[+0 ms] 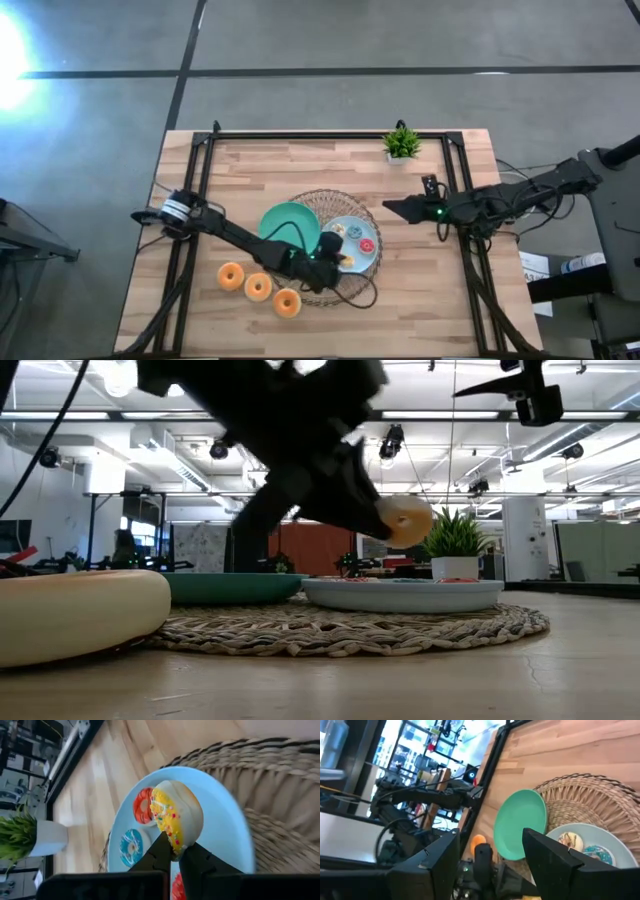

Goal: Pick & Place donuts
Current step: Put the small yellow donut on the light blue plate

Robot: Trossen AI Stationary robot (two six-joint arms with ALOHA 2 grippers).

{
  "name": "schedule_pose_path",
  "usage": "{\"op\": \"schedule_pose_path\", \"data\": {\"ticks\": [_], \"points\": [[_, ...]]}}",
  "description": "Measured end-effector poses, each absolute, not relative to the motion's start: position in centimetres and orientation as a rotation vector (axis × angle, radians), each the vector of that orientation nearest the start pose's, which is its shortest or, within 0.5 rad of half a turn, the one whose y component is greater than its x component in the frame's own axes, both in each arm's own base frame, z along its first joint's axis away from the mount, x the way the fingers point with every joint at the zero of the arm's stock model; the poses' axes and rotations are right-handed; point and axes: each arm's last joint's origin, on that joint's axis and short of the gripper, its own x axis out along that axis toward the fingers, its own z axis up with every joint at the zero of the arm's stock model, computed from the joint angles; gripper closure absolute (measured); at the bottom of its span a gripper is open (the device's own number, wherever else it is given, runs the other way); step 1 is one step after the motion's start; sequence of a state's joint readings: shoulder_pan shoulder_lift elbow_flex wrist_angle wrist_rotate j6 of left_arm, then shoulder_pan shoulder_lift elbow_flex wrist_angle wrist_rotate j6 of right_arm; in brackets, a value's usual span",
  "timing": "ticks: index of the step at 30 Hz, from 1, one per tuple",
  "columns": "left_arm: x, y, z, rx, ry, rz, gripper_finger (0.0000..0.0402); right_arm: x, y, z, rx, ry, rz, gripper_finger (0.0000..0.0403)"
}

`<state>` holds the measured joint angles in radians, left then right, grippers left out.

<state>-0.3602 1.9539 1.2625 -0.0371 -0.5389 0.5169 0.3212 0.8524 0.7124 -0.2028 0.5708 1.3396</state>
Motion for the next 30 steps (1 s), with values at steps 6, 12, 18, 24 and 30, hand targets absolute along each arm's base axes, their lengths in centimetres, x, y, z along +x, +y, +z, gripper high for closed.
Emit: {"op": "schedule_pose_path", "data": {"ticks": [6,12,18,24,30], "points": [[41.4,-11.9,17.1,0.846,0.858,-0.01,0.04,18.2,4.5,29.5,1.171,0.111,-0.404,0.0195],[42.3,-11.7,17.1,0.821,0.918,-0.024,0.0399,18.1,4.5,29.6,1.163,0.111,-0.395,0.0195],[42.7,-12.0,17.7,0.703,0.897,-0.093,0.0387,18.1,4.5,29.6,1.145,0.116,-0.392,0.0195],[42.3,-11.7,17.2,0.677,0.944,-0.086,0.0334,18.1,4.5,29.5,1.14,0.118,-0.393,0.0195],[41.8,-11.9,17.2,0.693,0.987,-0.1,0.0295,18.2,4.5,29.4,1.138,0.122,-0.396,0.0195]]}}
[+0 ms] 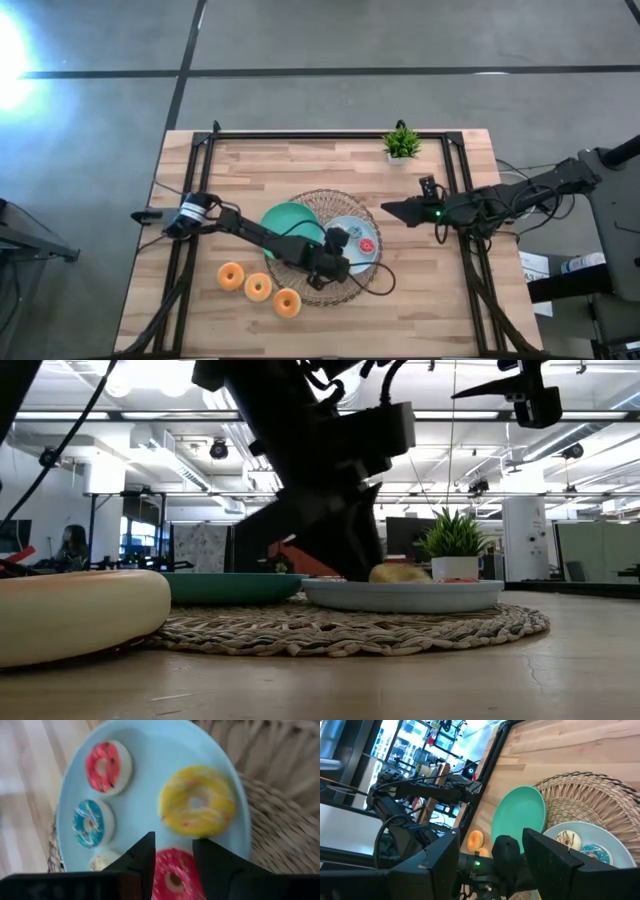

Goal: Pick & Place donuts
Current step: Put the small yellow donut on the light blue plate, then put the big black donut on the green plate

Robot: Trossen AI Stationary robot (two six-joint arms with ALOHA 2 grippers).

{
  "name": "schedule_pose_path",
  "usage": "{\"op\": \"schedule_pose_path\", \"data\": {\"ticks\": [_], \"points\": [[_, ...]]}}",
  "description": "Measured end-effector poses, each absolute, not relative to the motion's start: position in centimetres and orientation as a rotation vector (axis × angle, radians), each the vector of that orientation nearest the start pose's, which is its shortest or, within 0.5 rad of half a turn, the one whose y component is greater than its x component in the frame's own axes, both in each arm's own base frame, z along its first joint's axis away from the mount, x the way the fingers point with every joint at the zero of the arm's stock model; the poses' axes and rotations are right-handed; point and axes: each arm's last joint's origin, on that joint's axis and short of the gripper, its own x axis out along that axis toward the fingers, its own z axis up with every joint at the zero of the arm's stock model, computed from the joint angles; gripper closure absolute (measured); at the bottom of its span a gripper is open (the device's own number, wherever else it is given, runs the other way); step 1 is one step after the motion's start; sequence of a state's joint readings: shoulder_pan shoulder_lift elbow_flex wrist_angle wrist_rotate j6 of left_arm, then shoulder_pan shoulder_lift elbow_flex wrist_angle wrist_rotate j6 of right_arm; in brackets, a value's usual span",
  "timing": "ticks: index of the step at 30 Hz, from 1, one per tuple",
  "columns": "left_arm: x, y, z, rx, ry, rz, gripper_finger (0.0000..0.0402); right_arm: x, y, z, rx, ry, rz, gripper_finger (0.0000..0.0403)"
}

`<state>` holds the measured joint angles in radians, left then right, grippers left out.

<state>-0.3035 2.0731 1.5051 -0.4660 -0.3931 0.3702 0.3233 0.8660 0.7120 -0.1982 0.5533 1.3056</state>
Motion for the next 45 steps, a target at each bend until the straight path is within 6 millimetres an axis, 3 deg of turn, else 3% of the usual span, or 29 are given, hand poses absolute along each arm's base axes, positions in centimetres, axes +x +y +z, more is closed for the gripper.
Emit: {"op": "schedule_pose_path", "data": {"ticks": [5,9,12,16,19,24,30,37,41,45], "points": [[40.5,-11.7,19.3,0.626,1.014,-0.067,0.0291,18.2,4.5,29.4,1.138,0.124,-0.397,0.0195],[39.2,-11.4,22.5,0.49,0.965,0.004,0.0291,18.2,4.5,29.3,1.131,0.13,-0.402,0.0195],[37.1,-11.2,25.1,0.371,0.923,0.052,0.0291,18.5,4.6,29.0,1.109,0.148,-0.406,0.0195],[33.0,-11.2,26.2,0.255,0.927,0.029,0.0291,19.3,5.1,28.2,1.101,0.239,-0.365,0.0195],[29.7,-12.1,25.5,0.272,0.939,-0.04,0.0291,20.3,5.6,27.2,1.07,0.326,-0.331,0.0195],[24.5,-16.6,23.7,0.463,0.911,-0.226,0.0291,22.6,6.7,25.9,0.993,0.4,-0.305,0.0195],[21.4,-21.4,21.8,0.465,0.84,-0.311,0.0292,24.9,7.5,25.2,0.959,0.452,-0.32,0.0197],[21.7,-24.6,18.8,0.584,0.832,-0.329,0.0291,26.4,8.2,24.6,0.954,0.528,-0.282,0.0197],[22.8,-25.2,17.8,0.681,0.79,-0.185,0.0291,26.7,8.4,24.5,0.94,0.549,-0.257,0.0197],[23.2,-25.2,17.6,0.7,0.812,-0.177,0.0291,26.7,8.4,24.6,0.943,0.551,-0.251,0.0197]]}}
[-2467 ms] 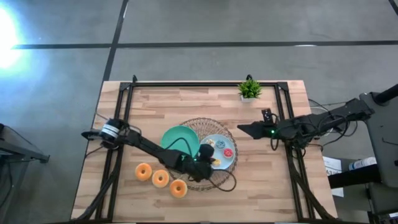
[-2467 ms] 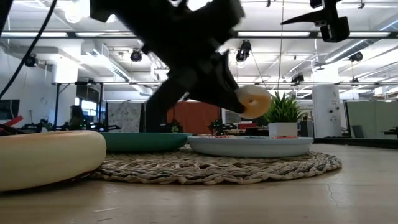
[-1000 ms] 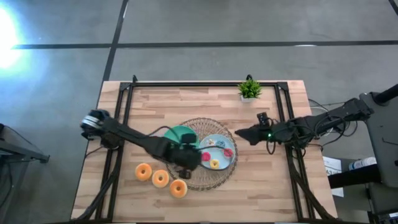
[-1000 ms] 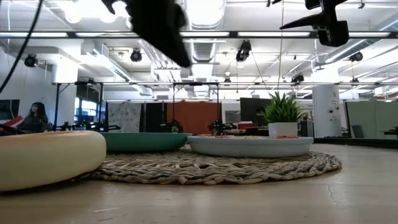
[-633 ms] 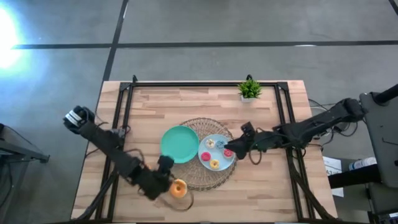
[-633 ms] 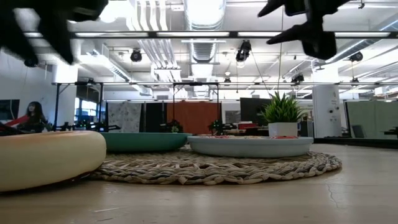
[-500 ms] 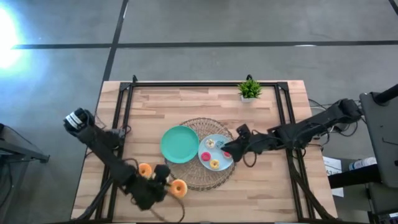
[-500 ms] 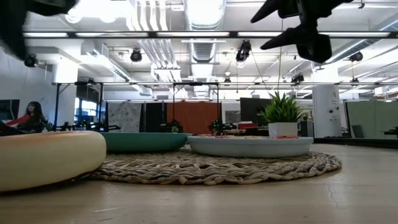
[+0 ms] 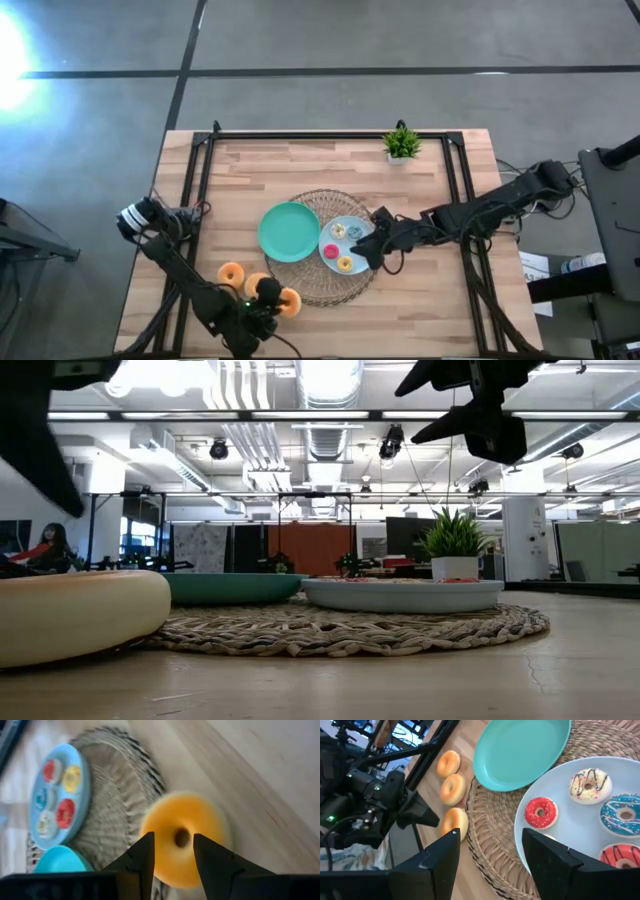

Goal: Pick & Place donuts
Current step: Put the big black donut on the green plate

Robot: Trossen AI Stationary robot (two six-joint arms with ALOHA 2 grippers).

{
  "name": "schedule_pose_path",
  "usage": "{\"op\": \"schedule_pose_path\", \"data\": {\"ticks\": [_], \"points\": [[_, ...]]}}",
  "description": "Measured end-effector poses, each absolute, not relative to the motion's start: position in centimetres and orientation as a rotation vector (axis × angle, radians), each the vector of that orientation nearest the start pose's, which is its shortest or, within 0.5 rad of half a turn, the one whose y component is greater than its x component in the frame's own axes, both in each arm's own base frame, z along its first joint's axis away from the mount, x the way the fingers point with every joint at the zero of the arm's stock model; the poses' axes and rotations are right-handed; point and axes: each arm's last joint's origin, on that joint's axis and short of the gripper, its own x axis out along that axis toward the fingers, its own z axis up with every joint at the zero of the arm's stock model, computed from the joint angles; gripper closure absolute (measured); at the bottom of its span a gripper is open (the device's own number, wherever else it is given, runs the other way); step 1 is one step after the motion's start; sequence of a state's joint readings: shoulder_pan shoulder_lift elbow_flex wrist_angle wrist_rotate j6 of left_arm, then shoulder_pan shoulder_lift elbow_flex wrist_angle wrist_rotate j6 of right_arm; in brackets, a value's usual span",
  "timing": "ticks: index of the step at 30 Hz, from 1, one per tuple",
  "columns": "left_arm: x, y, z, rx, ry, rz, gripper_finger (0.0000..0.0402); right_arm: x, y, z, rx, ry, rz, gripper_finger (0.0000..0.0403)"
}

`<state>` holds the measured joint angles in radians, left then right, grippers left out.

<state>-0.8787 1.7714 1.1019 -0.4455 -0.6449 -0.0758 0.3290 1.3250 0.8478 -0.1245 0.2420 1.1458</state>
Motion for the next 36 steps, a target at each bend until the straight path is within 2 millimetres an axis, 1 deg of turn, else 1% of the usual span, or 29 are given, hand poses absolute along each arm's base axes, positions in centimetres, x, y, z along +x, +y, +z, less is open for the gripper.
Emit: {"op": "schedule_pose_path", "data": {"ticks": [2,7,10,12,17,21,24,27,30,33,36], "points": [[23.1,-25.3,17.9,0.697,0.825,-0.186,0.0291,26.7,8.4,24.7,0.944,0.547,-0.249,0.0197],[23.2,-25.7,19.7,0.603,0.81,-0.238,0.0291,26.6,8.3,24.8,0.93,0.545,-0.244,0.0197],[23.4,-26.0,20.3,0.54,0.805,-0.224,0.0291,26.6,8.3,24.8,0.921,0.544,-0.243,0.0197],[23.5,-26.0,20.6,0.481,0.795,-0.178,0.0291,26.6,8.3,24.8,0.918,0.545,-0.242,0.0197],[23.6,-25.8,20.5,0.317,0.821,-0.051,0.0291,26.6,8.3,24.8,0.917,0.546,-0.242,0.0197],[23.4,-25.9,20.2,0.163,0.863,-0.032,0.0287,26.6,8.2,24.8,0.915,0.539,-0.252,0.0197],[23.1,-25.8,19.7,0.097,0.904,-0.027,0.027,26.7,8.1,24.8,0.913,0.529,-0.265,0.0197],[22.8,-25.7,19.3,0.125,0.908,-0.035,0.0247,26.7,7.9,24.8,0.915,0.526,-0.273,0.0197],[22.8,-25.8,19.3,0.257,0.874,-0.072,0.0229,26.8,7.6,24.8,0.918,0.521,-0.282,0.0197],[22.8,-25.8,19.3,0.389,0.844,-0.109,0.0224,26.8,7.5,24.8,0.92,0.519,-0.286,0.0197],[22.9,-25.9,18.6,0.416,0.812,-0.155,0.0223,26.8,7.5,24.8,0.924,0.52,-0.285,0.0197]]}}
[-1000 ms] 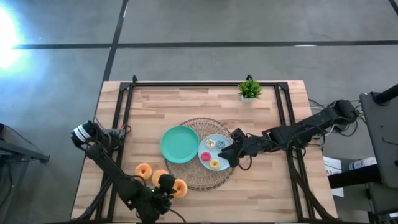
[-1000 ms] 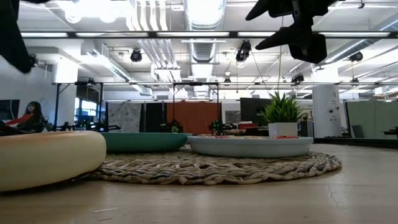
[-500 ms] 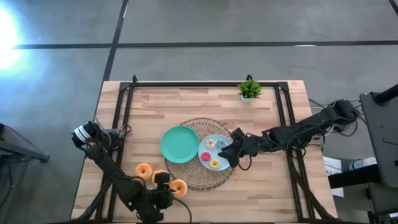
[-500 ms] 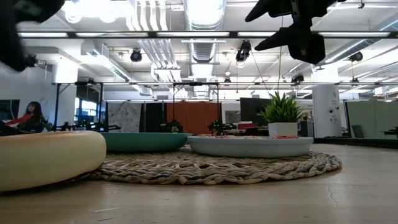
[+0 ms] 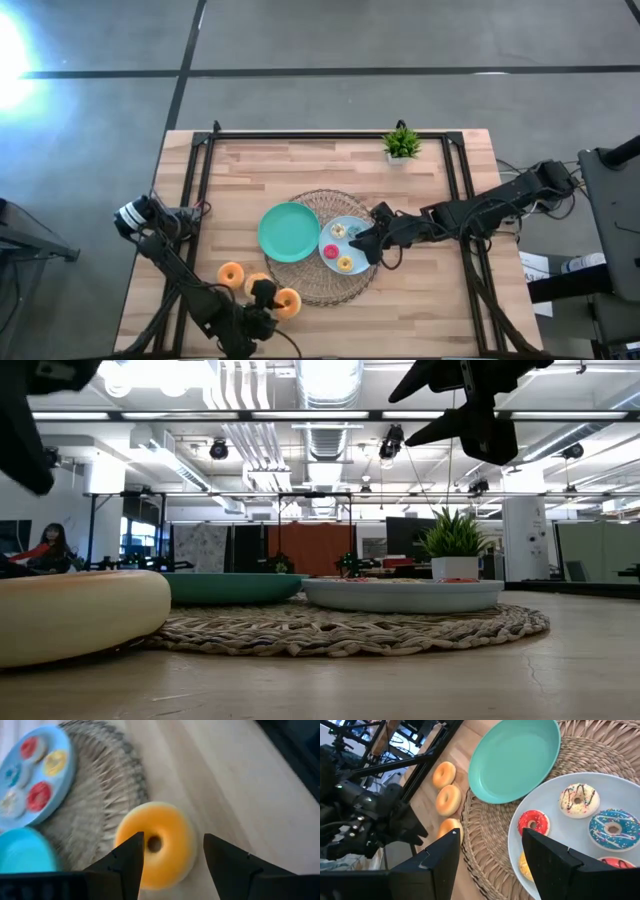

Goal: Pick & Place donuts
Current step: Put the big black donut on the green plate

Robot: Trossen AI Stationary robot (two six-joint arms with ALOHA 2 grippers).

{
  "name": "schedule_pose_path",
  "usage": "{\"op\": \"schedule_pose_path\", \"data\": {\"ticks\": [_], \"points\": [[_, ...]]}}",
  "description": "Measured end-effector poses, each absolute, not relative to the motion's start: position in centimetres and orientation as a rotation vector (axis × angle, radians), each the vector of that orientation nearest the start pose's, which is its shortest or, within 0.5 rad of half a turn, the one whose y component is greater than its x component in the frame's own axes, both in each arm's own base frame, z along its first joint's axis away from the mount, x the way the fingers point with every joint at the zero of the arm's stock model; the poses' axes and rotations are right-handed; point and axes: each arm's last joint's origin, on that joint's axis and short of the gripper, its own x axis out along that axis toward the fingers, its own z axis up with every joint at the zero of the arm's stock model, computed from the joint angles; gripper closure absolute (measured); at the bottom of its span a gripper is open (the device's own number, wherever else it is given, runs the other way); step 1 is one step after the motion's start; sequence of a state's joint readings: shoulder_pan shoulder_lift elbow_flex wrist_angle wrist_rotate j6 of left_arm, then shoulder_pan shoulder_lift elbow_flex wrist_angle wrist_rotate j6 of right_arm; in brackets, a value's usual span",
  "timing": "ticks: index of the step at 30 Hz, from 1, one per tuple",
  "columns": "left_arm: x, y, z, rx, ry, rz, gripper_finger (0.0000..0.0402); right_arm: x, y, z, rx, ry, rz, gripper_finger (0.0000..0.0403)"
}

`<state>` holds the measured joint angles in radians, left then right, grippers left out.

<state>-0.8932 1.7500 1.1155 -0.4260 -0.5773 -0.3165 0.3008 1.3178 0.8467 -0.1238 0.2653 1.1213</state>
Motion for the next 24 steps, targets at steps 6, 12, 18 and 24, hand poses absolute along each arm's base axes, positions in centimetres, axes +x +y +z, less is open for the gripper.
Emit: {"op": "schedule_pose_path", "data": {"ticks": [6,12,18,24], "points": [[22.7,-25.6,16.5,0.511,0.79,-0.232,0.0223,26.8,7.5,24.8,0.925,0.521,-0.285,0.0197],[23.2,-25.2,15.4,0.515,0.81,-0.21,0.0223,26.8,7.5,24.8,0.925,0.521,-0.285,0.0197],[23.7,-25.4,14.7,0.447,0.831,-0.232,0.0233,26.8,7.5,24.8,0.925,0.522,-0.285,0.0197],[24.0,-25.0,14.6,0.372,0.845,-0.19,0.0288,26.8,7.5,24.7,0.921,0.53,-0.29,0.0197]]}}
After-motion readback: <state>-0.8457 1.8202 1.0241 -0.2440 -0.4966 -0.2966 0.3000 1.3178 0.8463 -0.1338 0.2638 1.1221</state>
